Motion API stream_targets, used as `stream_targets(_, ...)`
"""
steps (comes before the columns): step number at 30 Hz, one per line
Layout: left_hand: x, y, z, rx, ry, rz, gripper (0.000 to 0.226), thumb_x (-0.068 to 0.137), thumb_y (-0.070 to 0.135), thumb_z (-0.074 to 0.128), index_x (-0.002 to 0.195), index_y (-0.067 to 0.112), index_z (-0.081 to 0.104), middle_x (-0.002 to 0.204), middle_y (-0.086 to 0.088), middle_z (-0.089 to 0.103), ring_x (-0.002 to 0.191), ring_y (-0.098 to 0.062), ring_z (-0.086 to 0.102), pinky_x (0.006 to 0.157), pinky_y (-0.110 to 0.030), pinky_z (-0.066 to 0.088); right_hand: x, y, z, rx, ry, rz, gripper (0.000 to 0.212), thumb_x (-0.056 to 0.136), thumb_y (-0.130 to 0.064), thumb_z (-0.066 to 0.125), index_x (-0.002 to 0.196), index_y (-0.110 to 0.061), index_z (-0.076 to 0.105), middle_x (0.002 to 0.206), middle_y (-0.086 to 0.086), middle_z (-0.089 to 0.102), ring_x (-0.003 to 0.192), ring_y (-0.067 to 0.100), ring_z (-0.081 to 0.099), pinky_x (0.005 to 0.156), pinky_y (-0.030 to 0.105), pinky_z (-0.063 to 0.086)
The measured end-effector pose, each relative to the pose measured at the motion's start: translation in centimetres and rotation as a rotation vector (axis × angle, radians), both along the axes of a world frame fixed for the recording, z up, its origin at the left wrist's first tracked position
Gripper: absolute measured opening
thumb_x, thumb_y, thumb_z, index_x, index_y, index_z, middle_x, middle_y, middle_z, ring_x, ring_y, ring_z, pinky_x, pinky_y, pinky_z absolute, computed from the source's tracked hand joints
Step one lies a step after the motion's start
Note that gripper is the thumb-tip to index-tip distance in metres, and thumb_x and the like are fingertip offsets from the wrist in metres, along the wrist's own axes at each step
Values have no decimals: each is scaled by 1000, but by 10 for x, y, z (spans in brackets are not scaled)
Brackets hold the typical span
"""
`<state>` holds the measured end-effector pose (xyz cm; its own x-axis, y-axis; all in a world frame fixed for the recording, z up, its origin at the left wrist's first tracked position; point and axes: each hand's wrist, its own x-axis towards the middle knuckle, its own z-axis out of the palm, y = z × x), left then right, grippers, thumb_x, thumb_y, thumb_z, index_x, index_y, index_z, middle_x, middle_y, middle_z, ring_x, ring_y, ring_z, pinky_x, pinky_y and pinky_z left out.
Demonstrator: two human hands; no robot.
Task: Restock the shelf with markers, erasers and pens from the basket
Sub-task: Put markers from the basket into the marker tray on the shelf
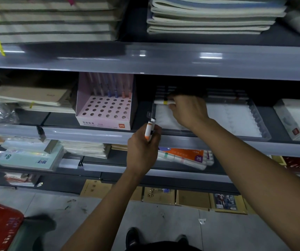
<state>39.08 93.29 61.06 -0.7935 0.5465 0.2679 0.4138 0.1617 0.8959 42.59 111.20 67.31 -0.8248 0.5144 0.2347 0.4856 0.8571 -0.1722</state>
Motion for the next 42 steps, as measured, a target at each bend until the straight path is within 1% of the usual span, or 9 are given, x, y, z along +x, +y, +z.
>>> stream_targets(9,0,1,-2,22,-1,3,40,103,22,65,70,42,54,59,17,59,51,-5,55,49,-10,36,14,-8,-3,80,38,-61,26,95,-3,60,104,-18,80,94,9,75,84,30,71,73,38,60)
stream_targets(15,1,0,-2,1,-57,-4,28,104,21,65,77,27,58,59,18,58,54,-5,56,51,-10,39,14,-10,-1,138,-30,-46,25,92,1,58,93,-14,78,87,9,72,81,29,69,70,39,60)
stream_targets(19,4,-1,4,4,-110,-15,36,105,19,63,72,30,53,58,16,57,52,-4,52,50,-11,38,17,-8,1,70,-5,-16,24,94,-3,60,96,-17,78,88,6,73,80,27,69,69,35,58)
stream_targets(22,3,-4,4,89,-385,-85,28,106,23,58,79,15,58,57,8,50,51,-6,45,50,-23,39,25,-11,0,0,69,-4,26,98,-15,60,116,-18,77,106,8,75,92,28,69,74,34,56)
stream_targets(24,2,-6,4,207,-662,-197,24,108,20,51,107,0,65,60,4,46,50,-9,40,47,-25,36,30,-14,-3,-54,129,14,29,98,-20,60,123,-15,74,117,9,72,104,29,66,82,38,57)
stream_targets(26,2,-9,8,284,-793,-306,31,112,19,45,131,8,67,66,-2,50,51,-12,42,49,-27,40,36,-18,-6,-100,183,43,25,97,-19,61,117,-12,75,117,8,70,107,27,63,85,39,56)
stream_targets(31,3,-10,17,391,-869,-413,36,110,28,52,145,27,61,103,-23,75,87,-36,75,80,-41,62,49,-30,-9,-251,346,63,15,96,-17,64,104,-16,77,106,0,65,100,18,62,89,39,54)
stream_targets(35,1,-12,22,484,-1019,-566,44,111,34,46,154,30,46,138,-29,64,129,-44,63,102,-50,56,58,-45,-6,-370,457,94,9,95,-16,66,97,-20,74,99,-7,65,91,8,63,84,37,56)
stream_targets(42,6,-11,28,511,-1074,-553,40,112,32,42,150,28,51,135,-20,69,127,-35,67,91,-41,60,66,-61,-5,-593,310,262,26,81,-40,85,96,-23,73,99,-13,60,84,1,66,75,16,54)
